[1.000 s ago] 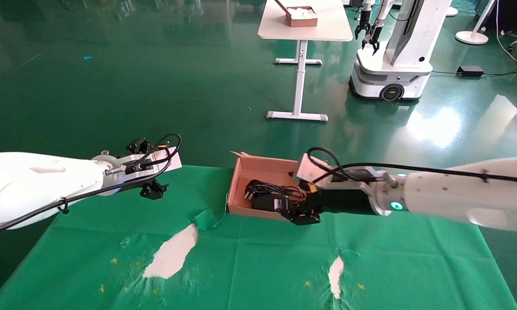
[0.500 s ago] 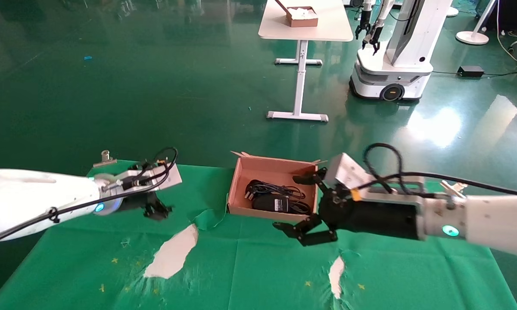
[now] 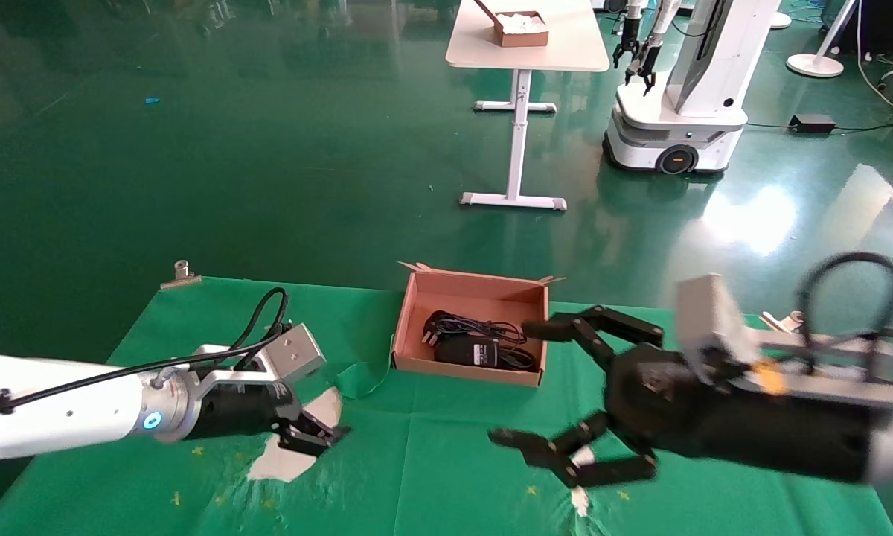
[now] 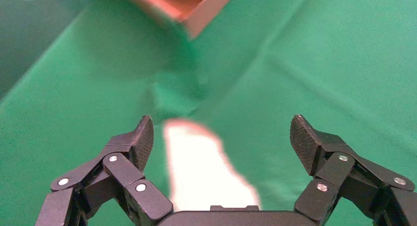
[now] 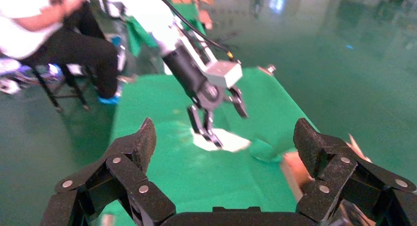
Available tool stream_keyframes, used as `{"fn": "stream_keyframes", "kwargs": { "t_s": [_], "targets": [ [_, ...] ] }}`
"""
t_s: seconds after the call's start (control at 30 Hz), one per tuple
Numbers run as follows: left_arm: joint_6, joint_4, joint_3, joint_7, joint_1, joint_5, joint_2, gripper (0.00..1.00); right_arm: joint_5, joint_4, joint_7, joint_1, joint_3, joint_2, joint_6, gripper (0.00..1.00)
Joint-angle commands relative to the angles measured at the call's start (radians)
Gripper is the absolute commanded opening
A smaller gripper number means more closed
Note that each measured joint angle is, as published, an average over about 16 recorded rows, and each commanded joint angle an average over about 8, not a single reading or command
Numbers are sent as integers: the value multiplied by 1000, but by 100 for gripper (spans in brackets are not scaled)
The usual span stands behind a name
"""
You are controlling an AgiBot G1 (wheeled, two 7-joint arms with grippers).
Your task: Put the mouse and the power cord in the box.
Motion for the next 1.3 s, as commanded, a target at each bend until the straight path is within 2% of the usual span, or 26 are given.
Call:
{"fn": "stream_keyframes", "kwargs": {
  "t_s": [0.03,0.27,0.43,1.1,1.3],
  "targets": [
    [31,-18,-39,17,22,-43,-15,100,39,29,9,-21,16,25,-20,100],
    [144,-80,-177,80,102,-197,-71,100,174,130,41,-97,71,112,-91,100],
    [225,-125,-276,125,159,-307,-110,100,227,169,53,-126,92,146,-118,100],
    [547,-305,-673,304,387,-749,-268,100,233,171,54,-128,92,150,-120,100],
    [621,-347,-764,342,440,-851,-305,100,235,172,53,-129,92,151,-121,100]
  ]
}}
